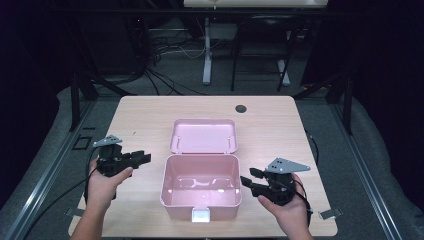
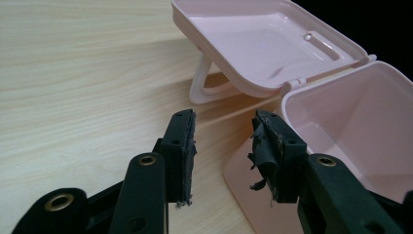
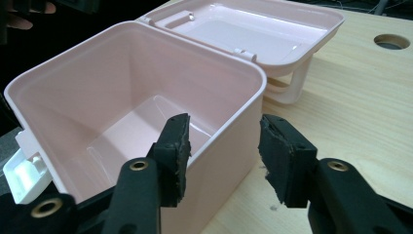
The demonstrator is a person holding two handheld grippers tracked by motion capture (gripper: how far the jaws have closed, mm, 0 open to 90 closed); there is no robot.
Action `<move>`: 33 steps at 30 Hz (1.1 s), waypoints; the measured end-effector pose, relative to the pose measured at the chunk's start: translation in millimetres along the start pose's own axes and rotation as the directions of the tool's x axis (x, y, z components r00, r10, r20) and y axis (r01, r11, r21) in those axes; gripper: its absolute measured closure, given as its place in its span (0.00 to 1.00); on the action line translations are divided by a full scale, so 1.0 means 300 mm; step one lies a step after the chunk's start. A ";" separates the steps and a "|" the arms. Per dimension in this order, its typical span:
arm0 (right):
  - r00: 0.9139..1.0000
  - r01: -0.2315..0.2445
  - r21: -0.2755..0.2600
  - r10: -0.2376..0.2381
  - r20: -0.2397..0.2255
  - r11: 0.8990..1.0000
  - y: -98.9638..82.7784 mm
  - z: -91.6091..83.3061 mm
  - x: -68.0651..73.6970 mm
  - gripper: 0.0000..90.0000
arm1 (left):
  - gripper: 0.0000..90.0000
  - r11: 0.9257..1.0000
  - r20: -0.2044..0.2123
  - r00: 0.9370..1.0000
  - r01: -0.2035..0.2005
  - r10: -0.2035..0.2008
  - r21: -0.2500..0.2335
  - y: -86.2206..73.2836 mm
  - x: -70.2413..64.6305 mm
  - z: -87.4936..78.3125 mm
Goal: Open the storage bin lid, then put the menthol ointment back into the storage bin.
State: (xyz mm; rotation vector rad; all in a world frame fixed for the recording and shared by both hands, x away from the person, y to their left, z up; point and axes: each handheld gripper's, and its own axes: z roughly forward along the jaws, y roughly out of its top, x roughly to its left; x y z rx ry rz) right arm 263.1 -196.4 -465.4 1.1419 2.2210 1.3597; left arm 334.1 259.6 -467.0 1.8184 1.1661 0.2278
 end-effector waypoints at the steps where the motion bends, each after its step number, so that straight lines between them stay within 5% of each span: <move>1: 1.000 0.000 -0.003 0.000 0.005 1.000 0.004 -0.001 -0.003 0.61 | 0.67 1.000 0.000 1.000 -0.007 0.007 -0.001 -0.001 0.000 -0.009; 6: 1.000 -0.014 0.041 0.013 0.003 0.999 0.033 -0.003 -0.041 0.62 | 0.66 0.999 0.015 0.999 -0.034 0.034 -0.005 -0.015 -0.004 -0.027; 11: 0.999 0.020 0.087 -0.024 0.046 0.996 0.055 -0.001 -0.062 0.60 | 0.65 0.998 0.004 0.998 -0.058 0.058 0.010 -0.020 -0.018 -0.031; 19: 0.993 -0.009 0.209 -0.016 0.118 0.978 0.096 0.006 -0.145 0.53 | 0.60 0.995 0.003 0.995 -0.095 0.095 0.034 -0.024 -0.039 -0.023; 23: 0.991 -0.032 0.264 -0.003 0.133 0.964 0.109 0.013 -0.186 0.51 | 0.60 0.995 0.009 0.996 -0.086 0.085 0.047 -0.026 -0.046 -0.030; 27: 0.993 -0.019 0.360 -0.024 0.115 0.933 0.118 0.032 -0.223 0.48 | 0.60 0.995 -0.003 0.997 -0.073 0.074 0.063 -0.025 -0.047 -0.039; 33: 0.991 0.000 0.431 -0.057 0.119 0.902 0.133 0.047 -0.259 0.42 | 0.59 0.995 -0.007 0.997 -0.073 0.074 0.065 -0.025 -0.051 -0.044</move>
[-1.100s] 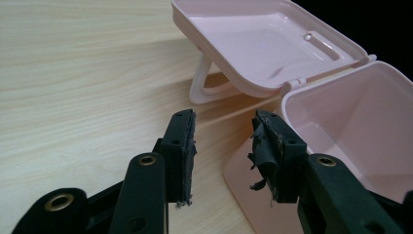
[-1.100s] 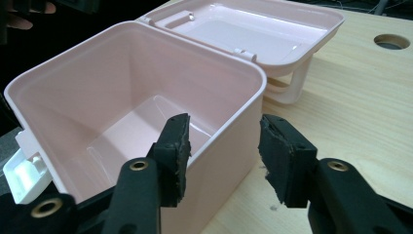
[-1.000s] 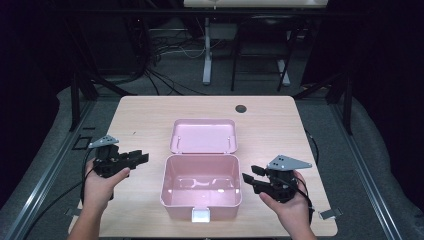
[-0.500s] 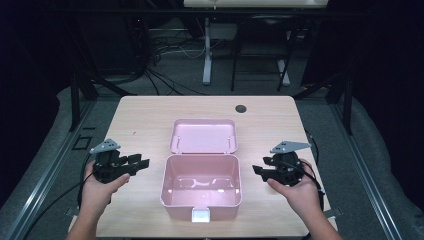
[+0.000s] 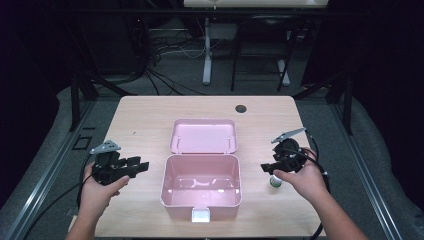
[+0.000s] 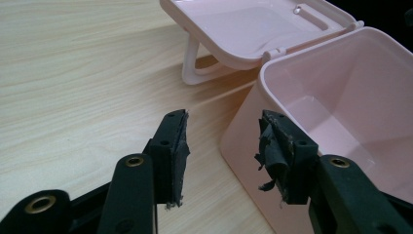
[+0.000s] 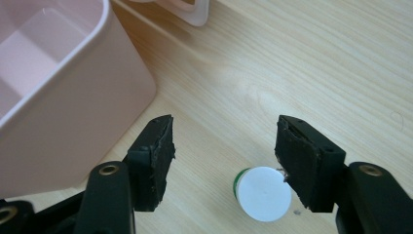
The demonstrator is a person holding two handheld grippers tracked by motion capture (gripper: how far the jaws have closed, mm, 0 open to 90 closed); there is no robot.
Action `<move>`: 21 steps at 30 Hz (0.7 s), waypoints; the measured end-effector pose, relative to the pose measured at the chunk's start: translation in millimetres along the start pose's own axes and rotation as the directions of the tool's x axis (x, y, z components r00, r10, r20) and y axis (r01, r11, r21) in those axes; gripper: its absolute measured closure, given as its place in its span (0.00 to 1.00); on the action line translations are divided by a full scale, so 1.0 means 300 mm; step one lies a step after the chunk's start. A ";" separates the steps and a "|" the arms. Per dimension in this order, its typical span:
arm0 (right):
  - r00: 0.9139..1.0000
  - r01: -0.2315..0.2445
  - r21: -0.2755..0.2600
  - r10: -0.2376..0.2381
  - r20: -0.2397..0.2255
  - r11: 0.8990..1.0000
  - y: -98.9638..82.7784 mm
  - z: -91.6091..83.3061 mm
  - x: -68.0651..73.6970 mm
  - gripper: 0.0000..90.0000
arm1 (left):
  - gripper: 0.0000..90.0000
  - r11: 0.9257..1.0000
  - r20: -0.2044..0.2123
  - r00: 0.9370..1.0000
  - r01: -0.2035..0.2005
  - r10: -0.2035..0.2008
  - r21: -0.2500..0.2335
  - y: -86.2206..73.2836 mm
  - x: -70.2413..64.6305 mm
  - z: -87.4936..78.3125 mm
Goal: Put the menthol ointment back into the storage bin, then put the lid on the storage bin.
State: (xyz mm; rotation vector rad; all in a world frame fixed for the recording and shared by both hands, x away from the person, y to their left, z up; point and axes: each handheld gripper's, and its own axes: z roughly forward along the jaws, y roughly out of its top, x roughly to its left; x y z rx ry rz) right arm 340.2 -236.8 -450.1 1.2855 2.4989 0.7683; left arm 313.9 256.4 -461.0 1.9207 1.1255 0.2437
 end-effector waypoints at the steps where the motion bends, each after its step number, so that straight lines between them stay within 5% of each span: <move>1: 1.000 -0.014 0.009 0.015 -0.013 1.000 0.003 0.003 -0.004 0.42 | 0.59 1.000 0.000 1.000 -0.001 0.001 0.000 -0.001 -0.001 0.000; 8: 1.000 0.012 0.110 -0.012 -0.004 0.994 0.023 0.025 -0.021 0.39 | 0.59 1.000 0.000 1.000 -0.003 0.003 0.000 0.003 -0.003 -0.001; 13: 0.999 0.043 0.209 -0.044 -0.002 0.977 0.032 0.046 -0.030 0.40 | 0.57 1.000 -0.005 1.000 -0.003 0.003 0.003 -0.002 -0.008 0.002; 21: 0.997 0.017 0.244 -0.035 0.072 0.970 0.035 0.071 -0.049 0.40 | 0.57 1.000 -0.002 1.000 -0.003 0.003 0.015 -0.002 -0.011 0.015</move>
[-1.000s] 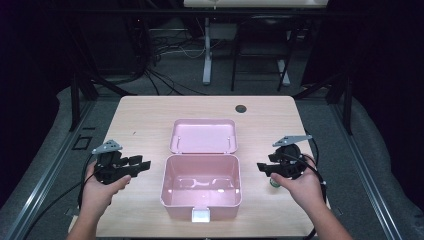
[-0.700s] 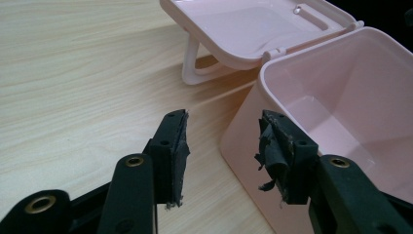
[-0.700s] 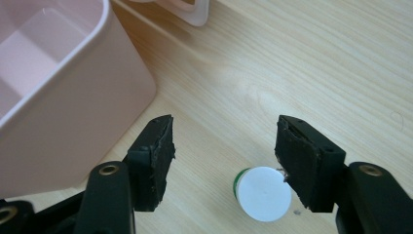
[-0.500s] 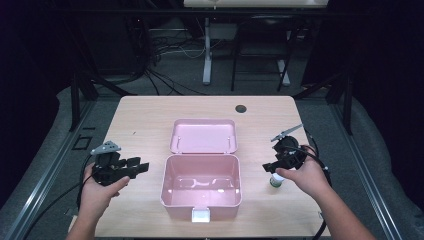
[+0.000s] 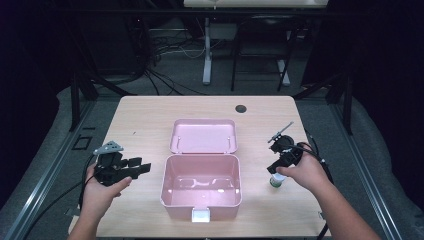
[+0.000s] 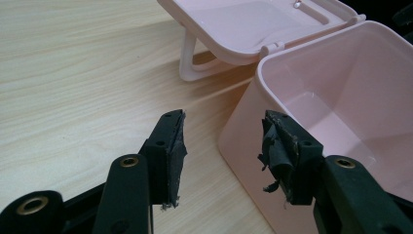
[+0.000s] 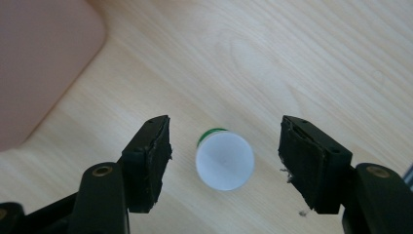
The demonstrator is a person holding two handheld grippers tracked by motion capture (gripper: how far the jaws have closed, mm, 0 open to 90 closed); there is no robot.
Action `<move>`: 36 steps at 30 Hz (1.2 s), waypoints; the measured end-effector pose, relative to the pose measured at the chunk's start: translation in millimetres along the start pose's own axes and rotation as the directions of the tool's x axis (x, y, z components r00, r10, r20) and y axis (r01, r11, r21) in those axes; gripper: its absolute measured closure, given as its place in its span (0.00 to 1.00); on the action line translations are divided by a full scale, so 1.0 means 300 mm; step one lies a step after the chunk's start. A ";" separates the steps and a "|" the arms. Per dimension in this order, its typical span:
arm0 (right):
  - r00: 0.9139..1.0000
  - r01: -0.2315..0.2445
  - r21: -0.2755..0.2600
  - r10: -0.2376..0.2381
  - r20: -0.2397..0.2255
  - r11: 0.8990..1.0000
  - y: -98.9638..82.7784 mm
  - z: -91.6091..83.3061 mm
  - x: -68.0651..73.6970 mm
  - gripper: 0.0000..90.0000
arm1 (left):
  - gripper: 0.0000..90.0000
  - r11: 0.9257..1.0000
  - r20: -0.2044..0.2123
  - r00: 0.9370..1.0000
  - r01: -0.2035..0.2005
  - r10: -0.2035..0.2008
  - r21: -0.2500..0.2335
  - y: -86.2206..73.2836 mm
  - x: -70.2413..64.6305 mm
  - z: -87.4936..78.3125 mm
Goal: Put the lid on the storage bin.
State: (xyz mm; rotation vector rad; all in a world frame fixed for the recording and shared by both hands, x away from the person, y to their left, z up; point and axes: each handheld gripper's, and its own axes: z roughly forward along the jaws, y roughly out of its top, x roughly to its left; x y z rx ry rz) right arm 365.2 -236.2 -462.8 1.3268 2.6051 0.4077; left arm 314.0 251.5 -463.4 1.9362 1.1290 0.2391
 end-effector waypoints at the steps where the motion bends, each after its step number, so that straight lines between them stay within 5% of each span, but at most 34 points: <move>1: 1.000 0.002 0.006 -0.002 0.016 1.000 0.002 0.001 -0.003 0.40 | 0.57 1.000 0.001 1.000 0.000 0.000 -0.001 0.001 0.000 0.001; 5: 0.998 -0.024 0.020 0.023 0.064 1.000 0.006 0.010 0.002 0.41 | 0.56 1.000 0.004 1.000 -0.002 0.002 0.002 -0.001 0.000 0.000; 12: 0.996 -0.073 0.023 0.071 0.050 0.997 -0.015 0.040 0.023 0.49 | 0.56 1.000 0.003 1.000 0.008 -0.008 -0.004 -0.003 0.004 -0.006; 15: 0.994 -0.074 0.056 0.068 0.090 0.996 -0.021 0.053 0.022 0.49 | 0.56 1.000 0.004 1.000 0.012 -0.012 -0.003 -0.004 0.009 -0.007; 36: 0.990 -0.128 0.091 0.122 0.064 0.988 -0.018 0.079 -0.011 0.45 | 0.56 1.000 -0.003 1.000 0.024 -0.024 -0.005 -0.008 0.023 -0.010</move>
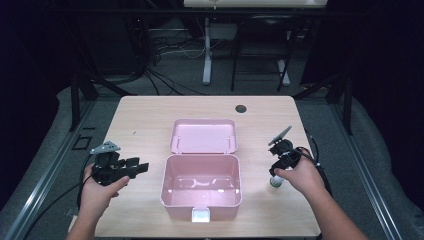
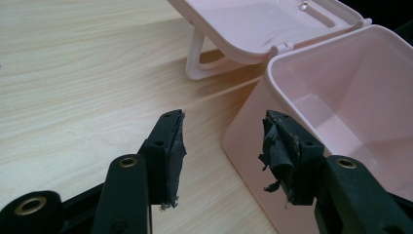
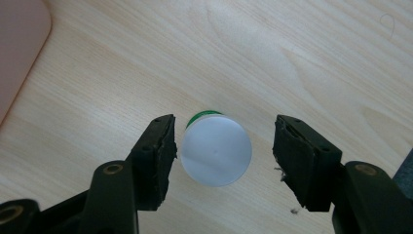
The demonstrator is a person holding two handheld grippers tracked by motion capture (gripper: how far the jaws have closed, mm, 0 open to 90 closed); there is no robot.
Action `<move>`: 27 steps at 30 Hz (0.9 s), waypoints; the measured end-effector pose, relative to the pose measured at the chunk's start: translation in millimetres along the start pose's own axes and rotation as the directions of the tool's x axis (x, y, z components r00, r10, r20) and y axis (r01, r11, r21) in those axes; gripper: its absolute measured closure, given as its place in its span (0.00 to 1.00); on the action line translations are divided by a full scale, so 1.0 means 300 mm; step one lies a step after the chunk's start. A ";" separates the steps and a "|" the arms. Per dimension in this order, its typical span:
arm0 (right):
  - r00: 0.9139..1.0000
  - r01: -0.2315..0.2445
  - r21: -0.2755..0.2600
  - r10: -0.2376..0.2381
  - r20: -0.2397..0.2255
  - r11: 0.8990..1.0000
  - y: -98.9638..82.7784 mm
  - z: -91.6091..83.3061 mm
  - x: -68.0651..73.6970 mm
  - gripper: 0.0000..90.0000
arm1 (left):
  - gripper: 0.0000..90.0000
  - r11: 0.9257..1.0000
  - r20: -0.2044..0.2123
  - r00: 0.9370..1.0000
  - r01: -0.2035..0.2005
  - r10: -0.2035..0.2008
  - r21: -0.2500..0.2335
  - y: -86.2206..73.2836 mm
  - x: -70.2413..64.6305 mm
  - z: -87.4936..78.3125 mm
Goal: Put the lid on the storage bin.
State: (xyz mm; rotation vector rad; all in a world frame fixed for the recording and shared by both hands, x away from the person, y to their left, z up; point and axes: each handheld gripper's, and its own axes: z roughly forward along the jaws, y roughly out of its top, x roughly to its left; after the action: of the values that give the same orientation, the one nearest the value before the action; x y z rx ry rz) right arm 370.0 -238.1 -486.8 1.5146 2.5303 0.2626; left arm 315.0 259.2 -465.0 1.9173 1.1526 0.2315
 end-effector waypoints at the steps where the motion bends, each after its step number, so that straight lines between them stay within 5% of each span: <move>1: 1.000 -0.013 -0.005 0.013 -0.022 1.000 -0.001 0.005 -0.005 0.45 | 0.56 1.000 0.000 1.000 -0.001 0.001 0.000 0.000 0.000 0.001; 4: 0.997 -0.049 0.024 0.050 -0.061 0.999 -0.010 0.026 -0.011 0.47 | 0.56 1.000 0.000 1.000 0.003 -0.003 0.002 -0.001 0.001 0.003; 10: 0.996 -0.035 0.064 0.040 -0.080 0.997 -0.016 0.051 -0.016 0.50 | 0.56 1.000 0.000 1.000 0.003 -0.003 0.007 -0.003 0.003 0.007; 14: 0.997 -0.033 0.079 0.038 -0.071 0.996 -0.018 0.067 -0.015 0.52 | 0.56 1.000 0.000 1.000 0.005 -0.005 0.010 -0.003 0.004 0.008; 15: 0.996 -0.042 0.048 0.046 -0.081 0.998 -0.021 0.076 -0.015 0.52 | 0.56 1.000 -0.001 1.000 0.005 -0.005 0.009 -0.003 0.004 0.008; 27: 0.998 -0.007 0.128 0.014 -0.056 0.992 0.008 0.082 -0.012 0.55 | 0.55 1.000 -0.003 1.000 0.010 -0.010 0.012 -0.006 0.009 0.010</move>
State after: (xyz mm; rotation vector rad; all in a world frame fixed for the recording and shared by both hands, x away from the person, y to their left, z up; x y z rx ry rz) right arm 379.8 -238.7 -509.6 1.5883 2.6296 0.1493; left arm 316.9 259.8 -468.8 1.9223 1.1675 0.2219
